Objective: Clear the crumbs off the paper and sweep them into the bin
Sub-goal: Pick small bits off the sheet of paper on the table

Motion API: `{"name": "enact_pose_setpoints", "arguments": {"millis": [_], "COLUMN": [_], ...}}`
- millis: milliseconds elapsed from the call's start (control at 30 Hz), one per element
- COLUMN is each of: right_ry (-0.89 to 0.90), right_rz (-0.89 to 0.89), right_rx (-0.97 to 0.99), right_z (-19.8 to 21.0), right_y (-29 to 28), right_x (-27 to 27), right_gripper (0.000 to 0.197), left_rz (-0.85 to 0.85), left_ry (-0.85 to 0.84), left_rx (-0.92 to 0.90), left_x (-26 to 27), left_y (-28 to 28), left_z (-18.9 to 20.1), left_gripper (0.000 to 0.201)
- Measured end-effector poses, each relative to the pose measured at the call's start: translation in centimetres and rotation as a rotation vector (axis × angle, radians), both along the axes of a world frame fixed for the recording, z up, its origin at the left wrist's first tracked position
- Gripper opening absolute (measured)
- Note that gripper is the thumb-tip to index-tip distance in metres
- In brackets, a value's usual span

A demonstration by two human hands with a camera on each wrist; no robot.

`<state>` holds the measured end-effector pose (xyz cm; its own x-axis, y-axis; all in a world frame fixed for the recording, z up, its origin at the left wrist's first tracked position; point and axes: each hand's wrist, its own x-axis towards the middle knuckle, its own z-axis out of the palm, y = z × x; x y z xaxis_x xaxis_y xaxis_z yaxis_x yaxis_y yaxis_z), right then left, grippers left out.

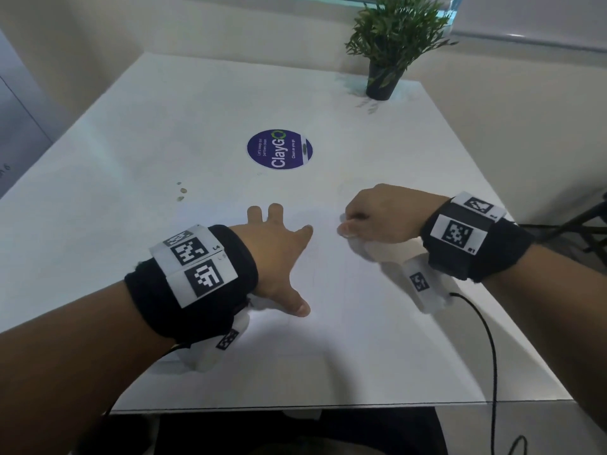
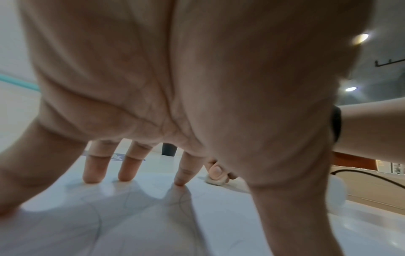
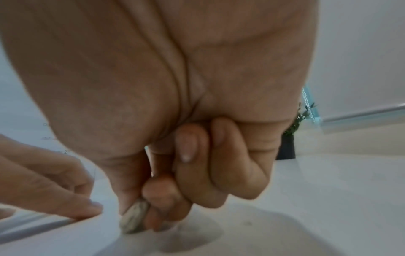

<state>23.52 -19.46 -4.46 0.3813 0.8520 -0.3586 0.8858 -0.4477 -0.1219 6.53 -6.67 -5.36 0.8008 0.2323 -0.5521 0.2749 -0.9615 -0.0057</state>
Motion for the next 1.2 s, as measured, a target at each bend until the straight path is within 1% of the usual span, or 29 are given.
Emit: {"name": "enact_pose_setpoints", "arguments": {"millis": [67,167,233,300,367,400,500,533,600,667,733,867,933,1000,1067,1133,1200], "right_ry": [0.023,0.102,0.084,0.028,-0.016,-0.011,0.085,0.097,0.069,0.002,-0.031,0.108,0.100,0.057,-0.001,-0.002,0.063], "right_rz": [0.043,0.087,0.051,-0.004,-0.017,0.005,0.094,0.099,0.052,-0.005,0.006,0.126,0.104,0.035,0.014,0.066,0.139], "right_rx": [0.020,-0.015,-0.030,-0.031,-0.010,-0.003,-0.013,-0.027,-0.033,-0.031,-0.007,-0.010,-0.025,-0.037,-0.020,-0.007,0.000], "right_z": [-0.1,-0.3,-0.2,0.1,0.1,0.1,-0.3,-0.4,-0.3,0.2,0.2,-0.6,-0.6,-0.2,0.0,-0.1,-0.2], "right_y": [0.2,0.2,-0.3,-0.5,-0.5,-0.4,-0.2,-0.3,-0.6,-0.9,-0.8,-0.6,-0.9,-1.3,-1.4,-1.2,-1.1], "right_x": [-1.0,-2.7,-1.9,-0.6,-0.3,-0.8,-3.0,-3.2,-2.1,-0.8,-0.8,-4.2,-3.7,-2.1,-1.3,-2.0,-3.8], "right_gripper": [0.040,0.038,0.038,0.039,0.040,0.040,0.040,0.040,0.039,0.039,0.041,0.039,0.039,0.040,0.040,0.039,0.040], "left_rz": [-0.008,-0.008,-0.001,0.002,0.001,-0.002,-0.007,-0.007,-0.004,0.002,0.001,-0.006,-0.011,-0.005,-0.004,-0.008,-0.009], "left_ry": [-0.006,-0.006,-0.003,-0.001,0.001,0.002,-0.001,-0.001,-0.003,-0.001,-0.002,-0.007,-0.002,0.001,-0.002,-0.007,-0.006], "left_rx": [0.007,0.008,0.004,0.003,0.007,0.012,0.017,0.020,0.021,0.019,0.021,0.019,0.021,0.017,0.014,0.016,0.013], "left_x": [0.1,0.1,0.1,0.1,0.1,0.1,0.1,0.1,0.1,0.1,0.1,0.1,0.0,0.0,0.1,0.1,0.0], "left_y": [0.0,0.0,-0.1,-0.1,-0.1,-0.1,-0.1,-0.1,-0.1,-0.1,-0.1,0.0,0.0,0.0,0.0,0.1,0.1], "left_z": [-0.1,-0.1,-0.1,0.0,0.0,0.0,-0.2,-0.2,-0.1,-0.1,-0.1,-0.2,-0.2,-0.1,-0.2,-0.2,-0.3], "left_gripper": [0.116,0.120,0.118,0.117,0.118,0.118,0.116,0.116,0.115,0.114,0.112,0.109,0.112,0.114,0.113,0.112,0.110]}}
